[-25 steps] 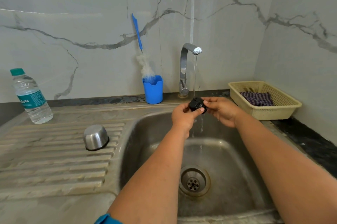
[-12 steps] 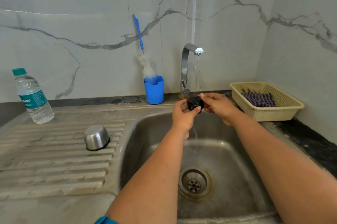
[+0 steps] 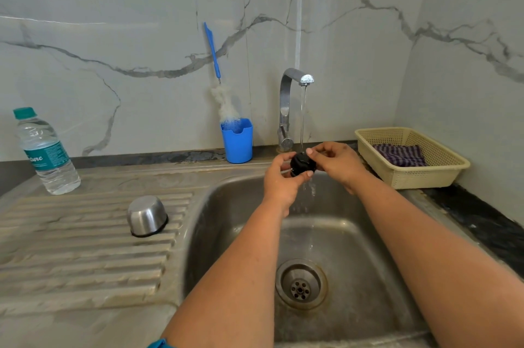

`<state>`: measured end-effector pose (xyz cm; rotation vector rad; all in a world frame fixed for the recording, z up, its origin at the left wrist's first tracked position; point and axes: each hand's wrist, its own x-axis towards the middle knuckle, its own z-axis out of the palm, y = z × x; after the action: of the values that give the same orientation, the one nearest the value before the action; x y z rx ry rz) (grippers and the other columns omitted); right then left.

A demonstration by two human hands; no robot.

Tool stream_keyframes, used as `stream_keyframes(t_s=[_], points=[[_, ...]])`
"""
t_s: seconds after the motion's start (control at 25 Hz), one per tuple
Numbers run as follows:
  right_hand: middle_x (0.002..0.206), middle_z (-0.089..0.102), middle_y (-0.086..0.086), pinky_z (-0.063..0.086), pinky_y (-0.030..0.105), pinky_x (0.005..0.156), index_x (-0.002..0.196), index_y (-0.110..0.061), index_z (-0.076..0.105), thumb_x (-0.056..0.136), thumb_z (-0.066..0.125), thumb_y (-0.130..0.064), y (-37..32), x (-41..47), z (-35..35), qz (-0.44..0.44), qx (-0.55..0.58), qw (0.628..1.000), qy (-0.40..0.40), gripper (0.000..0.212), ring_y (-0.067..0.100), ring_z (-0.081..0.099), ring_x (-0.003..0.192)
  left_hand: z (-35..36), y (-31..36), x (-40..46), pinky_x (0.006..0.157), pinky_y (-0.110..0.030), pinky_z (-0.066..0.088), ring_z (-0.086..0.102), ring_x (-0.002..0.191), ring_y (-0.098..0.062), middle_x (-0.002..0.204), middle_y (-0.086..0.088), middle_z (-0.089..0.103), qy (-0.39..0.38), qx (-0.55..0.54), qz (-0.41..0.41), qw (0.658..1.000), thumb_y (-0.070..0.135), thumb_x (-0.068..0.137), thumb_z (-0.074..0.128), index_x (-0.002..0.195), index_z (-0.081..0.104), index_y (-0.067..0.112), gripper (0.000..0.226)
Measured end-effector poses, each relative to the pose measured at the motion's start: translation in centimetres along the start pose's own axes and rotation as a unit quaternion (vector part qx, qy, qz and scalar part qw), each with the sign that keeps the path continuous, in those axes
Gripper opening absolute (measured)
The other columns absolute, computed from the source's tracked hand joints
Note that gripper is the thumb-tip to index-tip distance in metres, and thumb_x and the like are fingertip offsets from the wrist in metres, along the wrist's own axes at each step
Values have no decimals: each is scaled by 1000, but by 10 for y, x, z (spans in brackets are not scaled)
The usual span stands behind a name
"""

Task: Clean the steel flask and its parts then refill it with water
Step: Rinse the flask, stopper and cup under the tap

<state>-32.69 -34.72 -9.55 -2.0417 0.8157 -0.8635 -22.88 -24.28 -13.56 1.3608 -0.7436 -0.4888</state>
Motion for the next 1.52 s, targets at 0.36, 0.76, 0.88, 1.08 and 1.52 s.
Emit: stream_keyframes(t_s=[0.36, 0.76, 0.88, 1.08, 1.52], points=[[79, 69, 0, 39, 16, 56, 101, -15, 75, 94, 56, -41, -14, -6, 6, -91, -197, 975, -47, 33, 9, 59, 68, 2, -1, -1, 77, -22, 54, 63, 94, -13, 105, 5, 62, 32, 12, -16, 999, 6, 75, 83, 124, 60, 21, 56], [82, 65, 3, 39, 20, 66, 95, -17, 66, 93, 62, -24, -14, 1, 6, -64, -90, 993, 38, 8, 15, 59, 79, 5, -3, 0, 74, -19, 53, 63, 87, -5, 111, 2, 65, 44, 18, -8, 999, 5, 70, 86, 116, 62, 18, 54], [89, 69, 4, 39, 10, 65, 101, -24, 64, 92, 61, -13, -8, -2, 2, -119, -87, 989, -3, 15, 8, 59, 78, 3, -1, -1, 71, -15, 51, 65, 87, -8, 99, 5, 67, 46, 5, -28, 999, 7, 72, 86, 107, 60, 23, 47], [117, 66, -5, 42, 19, 97, 125, -25, 64, 95, 59, -20, -7, -4, 8, -202, -145, 967, -61, 32, 8, 60, 107, 2, 6, 2, 68, -20, 50, 68, 85, -14, 94, 0, 70, 107, 7, -52, 993, 18, 73, 87, 100, 59, 23, 39], [83, 71, 0, 52, 24, 74, 89, -14, 75, 73, 83, -27, -10, -2, 0, -107, -114, 987, -36, 22, 13, 66, 78, -1, 1, -1, 69, -19, 50, 66, 86, -12, 94, 0, 69, 75, 46, -32, 996, 10, 65, 90, 103, 62, 20, 49]])
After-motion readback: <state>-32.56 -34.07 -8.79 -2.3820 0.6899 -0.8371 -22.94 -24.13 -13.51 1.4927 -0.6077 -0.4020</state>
